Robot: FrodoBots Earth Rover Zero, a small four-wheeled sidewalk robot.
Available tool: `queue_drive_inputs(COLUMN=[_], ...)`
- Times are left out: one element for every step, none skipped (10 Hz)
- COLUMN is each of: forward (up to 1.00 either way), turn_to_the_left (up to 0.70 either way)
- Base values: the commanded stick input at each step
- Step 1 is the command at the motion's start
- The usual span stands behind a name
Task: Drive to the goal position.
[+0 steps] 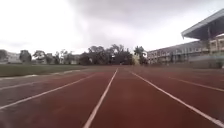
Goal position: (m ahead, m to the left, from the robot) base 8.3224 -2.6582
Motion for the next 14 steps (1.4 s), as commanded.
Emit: queue_drive_inputs(forward=[0.45,0.45,0.45,0.45,0.45,0.45,0.45,0.45,0.45,0.45,0.45,0.45,0.45,0.45], turn_to_the_left=[0.0,0.0,0.0,0.0,0.0,0.0,0.0,0.0,0.0,0.0,0.0,0.0,0.0,0.0])
